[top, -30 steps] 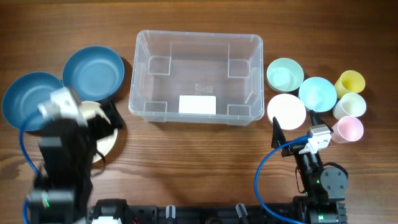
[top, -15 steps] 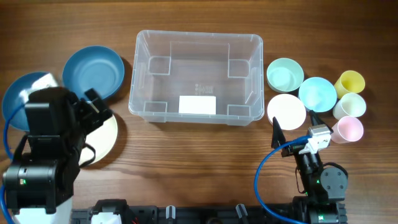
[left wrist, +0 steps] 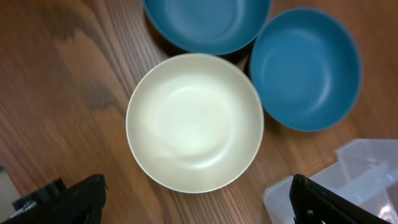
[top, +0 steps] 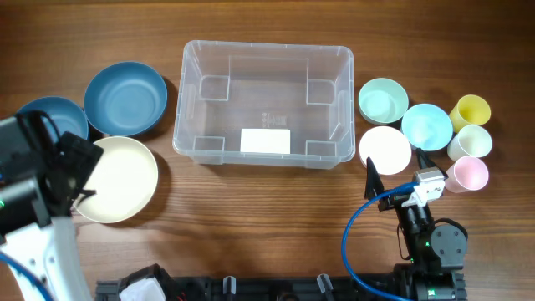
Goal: Pack container
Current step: 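Move the left gripper to the cream plate rim and grasp it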
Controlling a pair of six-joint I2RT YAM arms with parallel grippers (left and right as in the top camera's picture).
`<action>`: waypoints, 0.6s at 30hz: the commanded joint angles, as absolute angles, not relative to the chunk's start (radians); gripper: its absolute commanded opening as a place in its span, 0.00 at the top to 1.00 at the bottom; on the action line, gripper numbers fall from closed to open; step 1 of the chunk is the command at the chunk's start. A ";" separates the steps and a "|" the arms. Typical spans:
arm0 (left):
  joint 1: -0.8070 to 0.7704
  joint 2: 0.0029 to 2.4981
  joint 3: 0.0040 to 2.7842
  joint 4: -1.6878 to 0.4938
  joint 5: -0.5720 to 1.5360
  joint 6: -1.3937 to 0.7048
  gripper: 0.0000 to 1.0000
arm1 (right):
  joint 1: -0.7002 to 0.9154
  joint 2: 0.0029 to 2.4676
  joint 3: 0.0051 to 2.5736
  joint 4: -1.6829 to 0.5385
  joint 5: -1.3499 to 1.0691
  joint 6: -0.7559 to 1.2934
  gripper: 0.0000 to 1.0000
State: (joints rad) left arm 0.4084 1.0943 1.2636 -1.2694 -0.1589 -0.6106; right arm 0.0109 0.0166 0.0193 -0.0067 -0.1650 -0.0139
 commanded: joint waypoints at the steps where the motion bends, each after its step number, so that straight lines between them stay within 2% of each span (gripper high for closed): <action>1: 0.535 1.166 1.275 -1.273 0.018 -0.470 0.02 | 0.015 0.016 0.014 -0.004 -0.181 -0.026 0.00; 4: 0.617 1.211 1.275 -1.272 0.125 -0.412 0.07 | 0.015 0.016 0.014 -0.004 -0.181 -0.026 0.00; 7: 0.664 1.243 1.264 -1.262 0.133 -0.396 0.15 | 0.015 0.016 0.014 -0.004 -0.181 -0.026 0.00; 18: 0.672 1.252 0.947 -1.018 0.114 -0.401 0.16 | 0.015 0.016 0.014 -0.004 -0.181 -0.026 0.00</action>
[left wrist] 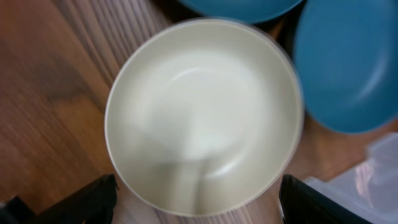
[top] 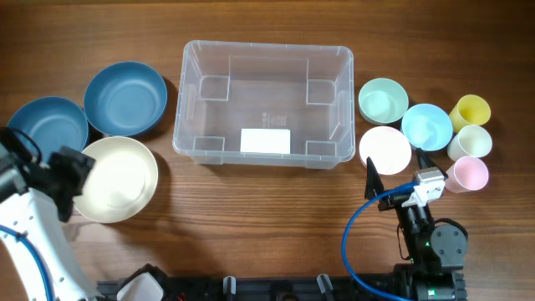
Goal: Pack container
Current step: 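Move the left gripper to the cream plate rim and grasp it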
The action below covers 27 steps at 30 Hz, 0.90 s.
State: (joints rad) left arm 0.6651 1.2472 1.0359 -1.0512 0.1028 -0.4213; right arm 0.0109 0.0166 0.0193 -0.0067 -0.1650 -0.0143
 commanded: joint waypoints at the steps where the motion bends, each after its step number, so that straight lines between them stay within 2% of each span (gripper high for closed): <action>1: 0.672 1.252 0.916 -1.001 0.114 -0.404 0.16 | 0.015 0.016 0.014 -0.004 -0.181 -0.026 0.00; 4: 0.672 1.252 0.874 -0.991 0.075 -0.404 0.14 | 0.015 0.016 0.014 -0.004 -0.181 -0.026 0.00; 6: 0.672 1.252 0.860 -0.991 0.011 -0.404 0.00 | 0.015 0.016 0.014 -0.004 -0.181 -0.026 0.00; 27: 0.672 1.252 0.710 -0.848 -0.033 -0.450 0.00 | 0.015 0.016 0.014 -0.004 -0.181 -0.026 0.00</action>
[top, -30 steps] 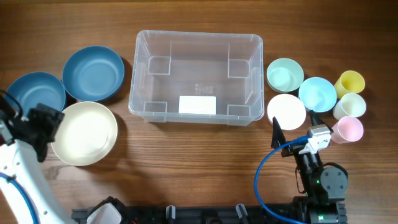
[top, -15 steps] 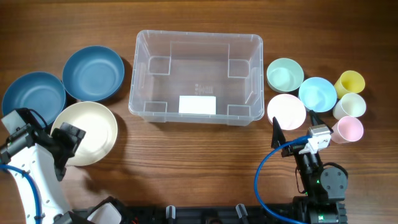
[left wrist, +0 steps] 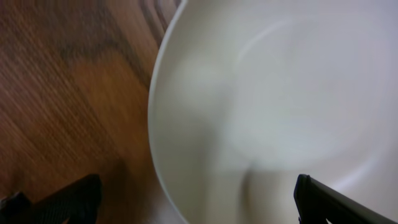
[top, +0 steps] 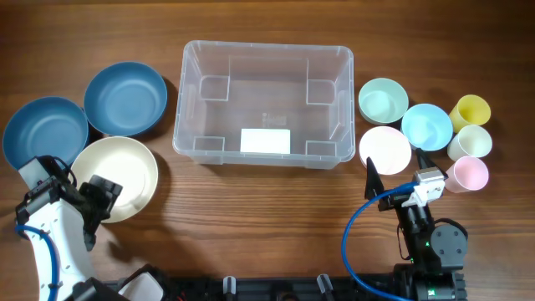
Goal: Pack container
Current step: 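Move the left gripper to the cream plate rim and grasp it, then lift the cream plate with the left gripper into the clear container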
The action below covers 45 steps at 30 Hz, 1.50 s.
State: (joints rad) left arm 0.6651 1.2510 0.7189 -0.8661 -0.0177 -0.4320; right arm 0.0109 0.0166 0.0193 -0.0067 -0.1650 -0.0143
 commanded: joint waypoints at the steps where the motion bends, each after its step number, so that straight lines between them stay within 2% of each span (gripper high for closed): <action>1: 0.672 1.253 0.709 -0.841 -0.035 -0.450 0.00 | 0.015 0.016 0.014 -0.004 -0.181 -0.026 0.00; 4: 0.672 1.253 0.692 -0.813 -0.035 -0.457 0.00 | 0.015 0.016 0.014 -0.004 -0.181 -0.025 0.00; 8: 0.672 1.253 0.667 -0.789 -0.035 -0.459 0.07 | 0.015 0.016 0.014 -0.004 -0.181 -0.026 0.00; 18: 0.672 1.253 0.665 -0.771 -0.058 -0.460 0.37 | 0.015 0.016 0.014 -0.004 -0.181 -0.026 0.00; 35: 0.672 1.404 0.635 -0.696 -0.058 -0.460 0.37 | 0.015 0.016 0.014 -0.004 -0.181 -0.026 0.00; 38: 0.672 1.406 0.635 -0.694 -0.048 -0.460 0.43 | 0.015 0.016 0.014 -0.004 -0.181 -0.026 0.00; 42: 0.672 1.406 0.635 -0.695 0.012 -0.460 0.66 | 0.015 0.016 0.014 -0.004 -0.181 -0.026 0.00; 45: 0.672 1.406 0.635 -0.695 0.022 -0.460 0.75 | 0.015 0.016 0.014 -0.004 -0.181 -0.026 0.00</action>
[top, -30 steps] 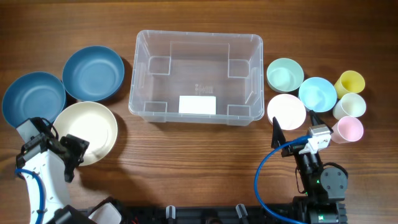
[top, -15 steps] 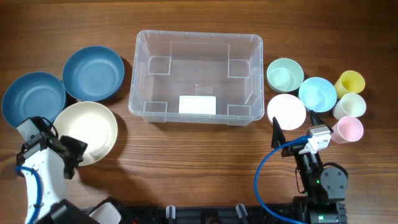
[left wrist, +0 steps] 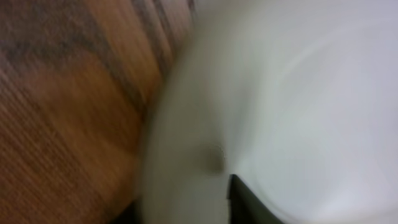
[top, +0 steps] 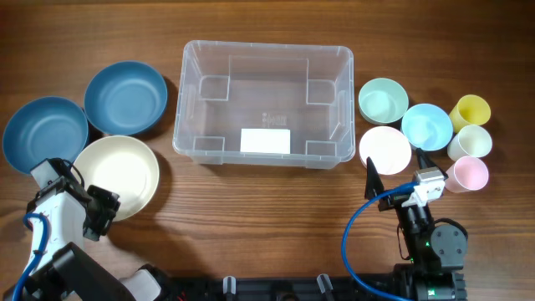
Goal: Pack container
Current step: 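Lift the cream plate with the left gripper into the clear container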
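Observation:
A cream bowl (top: 124, 171) sits at the left of the table, and it fills the blurred left wrist view as the cream bowl (left wrist: 298, 93). My left gripper (top: 100, 209) is at its near-left rim. In the left wrist view my left gripper (left wrist: 186, 202) is shut on that rim, one finger inside the bowl and one outside. The clear plastic container (top: 180, 109) stands empty at the centre back. My right gripper (top: 397, 174) rests open just below a pale pink bowl (top: 384, 149), holding nothing.
Two blue bowls (top: 125, 96) (top: 43, 132) lie behind the cream one. To the container's right are a green bowl (top: 383, 100), a light blue bowl (top: 426, 125), and yellow (top: 471, 110), white (top: 470, 142) and pink (top: 468, 174) cups.
My left gripper's fingers, wide apart around the cream bowl's near edge before, have shut on its rim. The wrist is lower and closer to the bowl. The right arm has not moved.
My left gripper was open high over the cream bowl and the blue bowls. It then stood lower and nearer the cream bowl, then straddled the bowl's near-left rim, and now it grips that rim. The bowl has stayed in place; the right arm never moved.

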Controlling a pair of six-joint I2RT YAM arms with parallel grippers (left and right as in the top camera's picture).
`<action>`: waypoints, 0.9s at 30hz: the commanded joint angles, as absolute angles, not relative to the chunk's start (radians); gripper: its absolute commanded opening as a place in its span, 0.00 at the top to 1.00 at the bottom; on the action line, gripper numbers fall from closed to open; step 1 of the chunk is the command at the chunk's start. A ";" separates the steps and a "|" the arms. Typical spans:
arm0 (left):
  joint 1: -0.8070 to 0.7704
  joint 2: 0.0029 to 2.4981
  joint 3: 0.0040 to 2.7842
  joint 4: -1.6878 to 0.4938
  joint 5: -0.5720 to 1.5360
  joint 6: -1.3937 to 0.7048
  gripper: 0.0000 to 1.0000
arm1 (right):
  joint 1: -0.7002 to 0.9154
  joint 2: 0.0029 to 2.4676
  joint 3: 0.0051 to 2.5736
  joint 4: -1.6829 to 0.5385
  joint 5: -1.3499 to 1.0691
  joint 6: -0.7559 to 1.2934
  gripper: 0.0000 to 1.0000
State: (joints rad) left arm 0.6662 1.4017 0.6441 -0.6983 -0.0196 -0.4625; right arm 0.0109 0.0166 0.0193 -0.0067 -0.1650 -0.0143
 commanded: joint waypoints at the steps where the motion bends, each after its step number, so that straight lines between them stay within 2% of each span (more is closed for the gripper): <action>1: 0.672 1.406 0.635 -0.695 0.022 -0.460 0.76 | 0.015 0.016 0.014 -0.004 -0.181 -0.026 0.00; 4: 0.672 1.406 0.635 -0.698 0.022 -0.460 0.78 | 0.015 0.016 0.014 -0.004 -0.181 -0.026 0.00; 5: 0.672 1.406 0.635 -0.700 0.022 -0.460 0.82 | 0.015 0.016 0.014 -0.004 -0.181 -0.026 0.00; 6: 0.672 1.406 0.635 -0.703 0.022 -0.460 0.91 | 0.015 0.016 0.014 -0.004 -0.181 -0.026 0.00; 7: 0.672 1.406 0.635 -0.708 0.022 -0.460 0.96 | 0.015 0.016 0.014 -0.004 -0.181 -0.026 0.00; 16: 0.672 1.367 0.687 -0.845 0.021 -0.461 0.96 | 0.015 0.016 0.014 -0.004 -0.181 -0.026 0.00; 27: 0.672 1.113 0.946 -1.110 -0.079 -0.480 0.96 | 0.015 0.016 0.014 -0.004 -0.181 -0.026 0.00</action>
